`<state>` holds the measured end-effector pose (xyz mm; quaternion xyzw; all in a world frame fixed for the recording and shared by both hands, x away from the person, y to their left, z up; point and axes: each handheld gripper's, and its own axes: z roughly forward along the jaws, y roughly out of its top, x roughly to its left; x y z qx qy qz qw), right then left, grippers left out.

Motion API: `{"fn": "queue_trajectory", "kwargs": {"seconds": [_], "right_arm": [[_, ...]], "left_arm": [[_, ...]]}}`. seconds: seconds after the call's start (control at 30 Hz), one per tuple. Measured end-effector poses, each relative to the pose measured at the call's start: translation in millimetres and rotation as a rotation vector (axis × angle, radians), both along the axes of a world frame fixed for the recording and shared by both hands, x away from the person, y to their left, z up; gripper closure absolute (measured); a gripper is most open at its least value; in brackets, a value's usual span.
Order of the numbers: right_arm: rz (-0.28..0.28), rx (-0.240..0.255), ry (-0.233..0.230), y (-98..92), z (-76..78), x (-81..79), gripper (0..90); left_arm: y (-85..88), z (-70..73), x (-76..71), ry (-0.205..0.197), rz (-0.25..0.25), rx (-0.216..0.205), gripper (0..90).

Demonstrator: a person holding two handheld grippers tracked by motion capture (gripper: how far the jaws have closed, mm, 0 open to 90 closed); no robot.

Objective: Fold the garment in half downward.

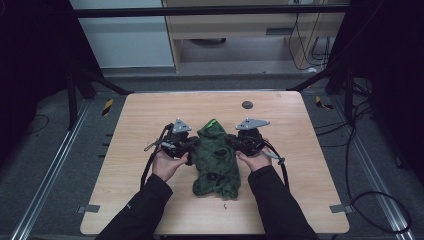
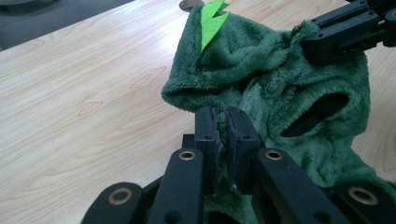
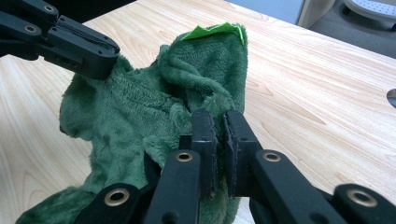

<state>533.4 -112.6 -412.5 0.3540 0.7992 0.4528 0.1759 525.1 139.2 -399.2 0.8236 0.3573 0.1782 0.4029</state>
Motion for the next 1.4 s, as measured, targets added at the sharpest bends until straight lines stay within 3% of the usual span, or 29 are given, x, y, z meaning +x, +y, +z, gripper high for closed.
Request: {"fn": "queue_trajectory", "kwargs": {"seconds": [0.37,0.87,1.4], "right_arm": [[0.034,0.0,0.003,-3.3,-1.1,-10.7,84.2],[0.098,0.002,0.013,-7.2,-14.2,-32.1,84.1],[0.156,0.024,-0.004,-8.3,-23.5,-63.8,83.7]], "left_arm": [[2.8,-7.8,-12.2,0.011,-0.015,-0.014,84.0],[5.3,-20.0,-33.9,0.026,-0.053,0.037,83.9],[10.3,-30.5,-60.9,0.047,-0.085,0.022,83.8]]}}
